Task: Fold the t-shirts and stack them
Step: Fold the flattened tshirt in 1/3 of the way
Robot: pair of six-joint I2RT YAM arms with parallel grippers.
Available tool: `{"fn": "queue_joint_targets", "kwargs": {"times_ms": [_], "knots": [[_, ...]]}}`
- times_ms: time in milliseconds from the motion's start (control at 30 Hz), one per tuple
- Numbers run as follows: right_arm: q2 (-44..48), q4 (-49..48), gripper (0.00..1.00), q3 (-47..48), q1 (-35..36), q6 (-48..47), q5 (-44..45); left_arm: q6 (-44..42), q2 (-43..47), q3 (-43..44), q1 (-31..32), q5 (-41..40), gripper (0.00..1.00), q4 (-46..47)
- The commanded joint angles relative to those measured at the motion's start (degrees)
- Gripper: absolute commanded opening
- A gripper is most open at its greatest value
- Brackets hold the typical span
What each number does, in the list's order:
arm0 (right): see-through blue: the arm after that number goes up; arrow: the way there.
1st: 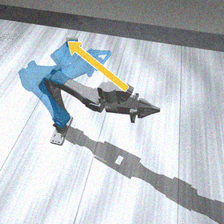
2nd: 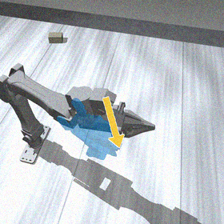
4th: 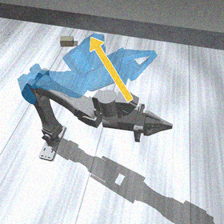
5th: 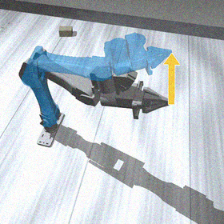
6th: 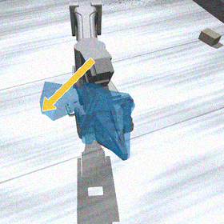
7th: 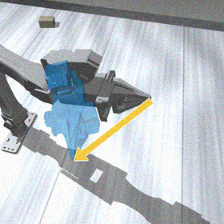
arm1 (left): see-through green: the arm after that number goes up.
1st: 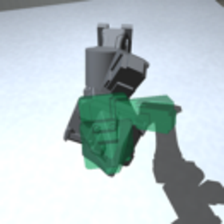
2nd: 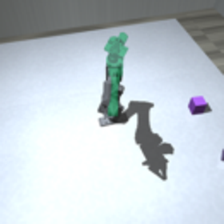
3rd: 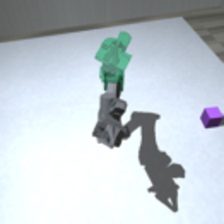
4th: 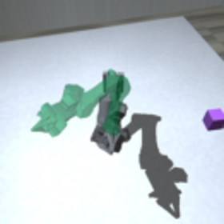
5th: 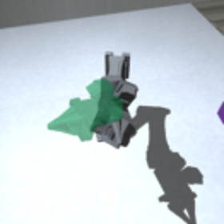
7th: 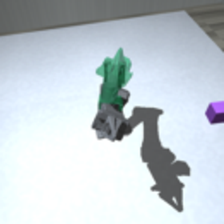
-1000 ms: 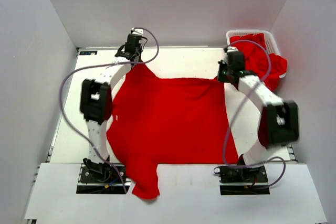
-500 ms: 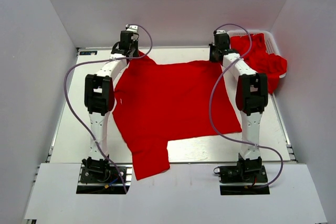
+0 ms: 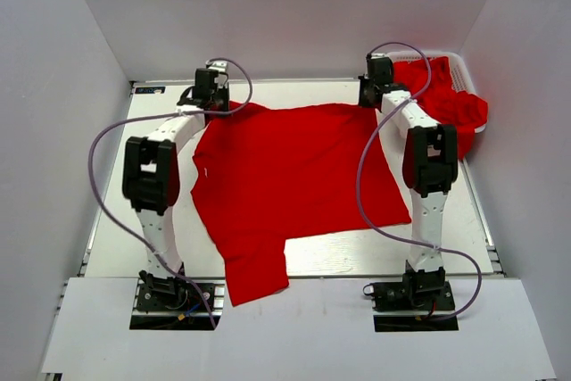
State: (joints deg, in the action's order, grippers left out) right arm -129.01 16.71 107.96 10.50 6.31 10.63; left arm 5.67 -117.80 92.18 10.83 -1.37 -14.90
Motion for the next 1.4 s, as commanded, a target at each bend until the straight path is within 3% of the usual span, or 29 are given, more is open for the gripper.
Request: {"fn": "queue_joint_targets", "kwargs": {"times_ms": [0, 300, 667, 1067, 1367], "knots": [[5.8, -0.4, 0.00, -1.2, 0.0, 0.2, -1.1, 4.2, 12.0, -6.8, 0.2, 1.4, 0.00, 1.9], [11.7, -0.1, 0.00, -9.1, -0.1, 0.1, -1.8, 12.2, 29.5, -28.2, 1.3, 7.8, 0.00, 2.6], [17.3, 1.4, 0.00, -15.1, -0.4, -1.6, -0.3, 17.0, 46.3, -42.8, 2.3, 15.2, 0.00, -1.3], [19.1, 4.3, 0.00, -17.2, -0.7, -3.2, 1.1, 18.1, 57.9, -49.7, 3.9, 18.0, 0.00, -13.1], [19.1, 4.8, 0.00, -19.3, -0.9, -3.8, 1.1, 18.1, 57.9, -54.9, 5.0, 23.3, 0.00, -13.7]]}}
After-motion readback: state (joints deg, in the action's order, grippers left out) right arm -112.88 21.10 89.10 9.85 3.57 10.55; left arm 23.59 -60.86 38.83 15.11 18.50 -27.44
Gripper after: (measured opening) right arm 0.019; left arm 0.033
